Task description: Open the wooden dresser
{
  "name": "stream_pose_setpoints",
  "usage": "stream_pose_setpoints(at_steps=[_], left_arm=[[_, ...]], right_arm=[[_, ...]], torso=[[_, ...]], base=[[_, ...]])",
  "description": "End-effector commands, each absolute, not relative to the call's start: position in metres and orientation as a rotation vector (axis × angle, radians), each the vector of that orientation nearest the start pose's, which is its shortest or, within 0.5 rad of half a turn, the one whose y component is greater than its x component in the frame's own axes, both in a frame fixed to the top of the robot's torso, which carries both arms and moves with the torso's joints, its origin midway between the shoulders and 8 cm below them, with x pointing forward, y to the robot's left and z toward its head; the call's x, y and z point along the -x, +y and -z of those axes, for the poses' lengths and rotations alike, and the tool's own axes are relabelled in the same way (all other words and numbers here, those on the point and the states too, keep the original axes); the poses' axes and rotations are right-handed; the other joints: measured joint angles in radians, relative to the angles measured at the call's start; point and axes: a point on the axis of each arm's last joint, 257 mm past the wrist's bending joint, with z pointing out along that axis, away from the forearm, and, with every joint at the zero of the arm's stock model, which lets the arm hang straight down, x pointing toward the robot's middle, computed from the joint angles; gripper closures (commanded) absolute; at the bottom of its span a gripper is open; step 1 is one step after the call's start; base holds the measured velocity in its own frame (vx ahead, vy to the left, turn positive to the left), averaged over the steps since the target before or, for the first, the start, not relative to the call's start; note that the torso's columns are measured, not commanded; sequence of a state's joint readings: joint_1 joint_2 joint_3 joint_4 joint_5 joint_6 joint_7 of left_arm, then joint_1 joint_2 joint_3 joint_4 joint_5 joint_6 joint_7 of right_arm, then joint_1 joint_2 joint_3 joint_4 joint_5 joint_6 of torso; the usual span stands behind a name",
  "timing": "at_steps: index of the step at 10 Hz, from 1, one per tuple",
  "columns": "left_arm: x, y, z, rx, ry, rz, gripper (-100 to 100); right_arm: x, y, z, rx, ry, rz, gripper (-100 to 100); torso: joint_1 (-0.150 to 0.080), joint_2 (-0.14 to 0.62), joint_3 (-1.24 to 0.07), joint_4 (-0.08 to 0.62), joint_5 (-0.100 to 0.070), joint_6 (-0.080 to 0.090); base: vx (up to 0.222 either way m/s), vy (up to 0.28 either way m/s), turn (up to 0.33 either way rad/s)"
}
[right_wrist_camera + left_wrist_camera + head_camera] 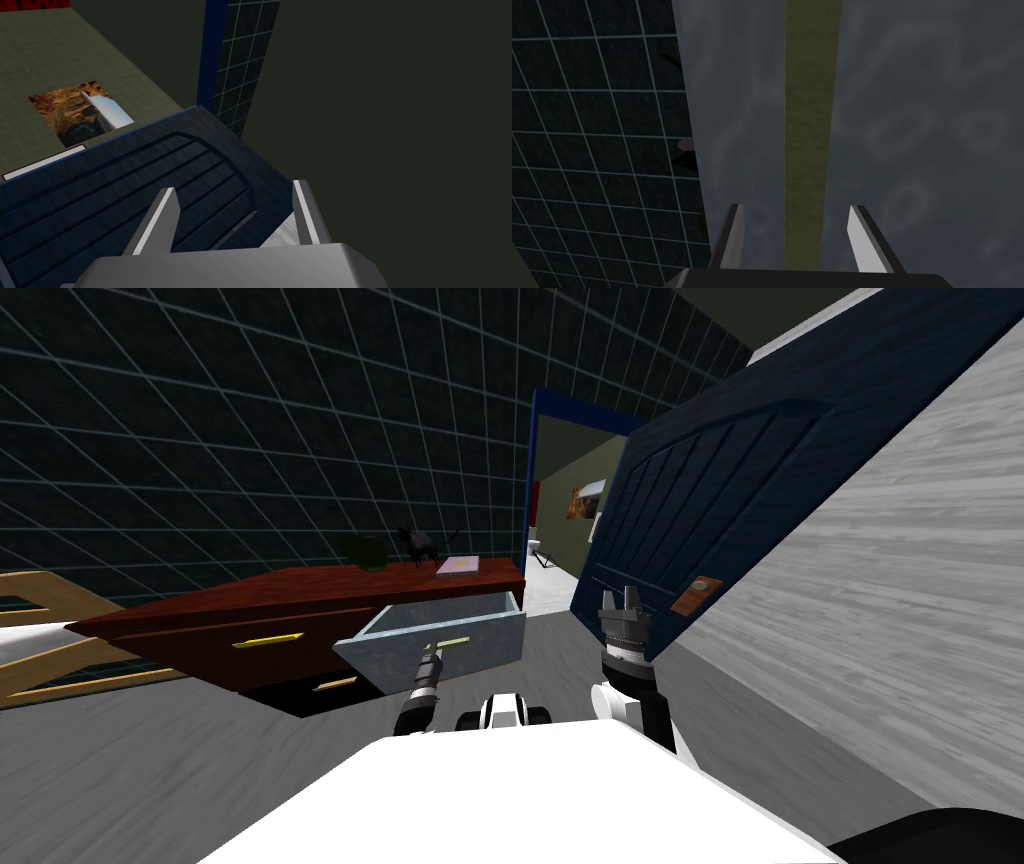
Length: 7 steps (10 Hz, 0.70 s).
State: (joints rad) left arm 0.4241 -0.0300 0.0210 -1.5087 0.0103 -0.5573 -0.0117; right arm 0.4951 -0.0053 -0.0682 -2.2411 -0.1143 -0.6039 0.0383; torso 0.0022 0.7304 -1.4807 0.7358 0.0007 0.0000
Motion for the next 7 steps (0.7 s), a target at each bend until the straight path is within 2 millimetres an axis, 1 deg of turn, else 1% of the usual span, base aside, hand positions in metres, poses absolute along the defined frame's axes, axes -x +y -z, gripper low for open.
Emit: stream_pose_setpoints(at_steps=[1,7], left_arm=[[-0.392,0.293,0.292,1.203,1.020,1.107,-100],[-0.404,0.296,0.257,1.201,1.021,1.104,-100]], right_arm=[[-0.326,-0.315,-0.030,-0.646,0.498,-1.280,0],[-0.326,-0.315,-0.030,-0.646,0.498,-1.280,0]], torso=[[-0.001,0.003,0.002,0.001,0.000,0.000],[-0.002,0.007,0.005,0.003,-0.001,0.000]], base=[[-0.009,-0.003,0.001],[-0.020,-0.006,-0.002]])
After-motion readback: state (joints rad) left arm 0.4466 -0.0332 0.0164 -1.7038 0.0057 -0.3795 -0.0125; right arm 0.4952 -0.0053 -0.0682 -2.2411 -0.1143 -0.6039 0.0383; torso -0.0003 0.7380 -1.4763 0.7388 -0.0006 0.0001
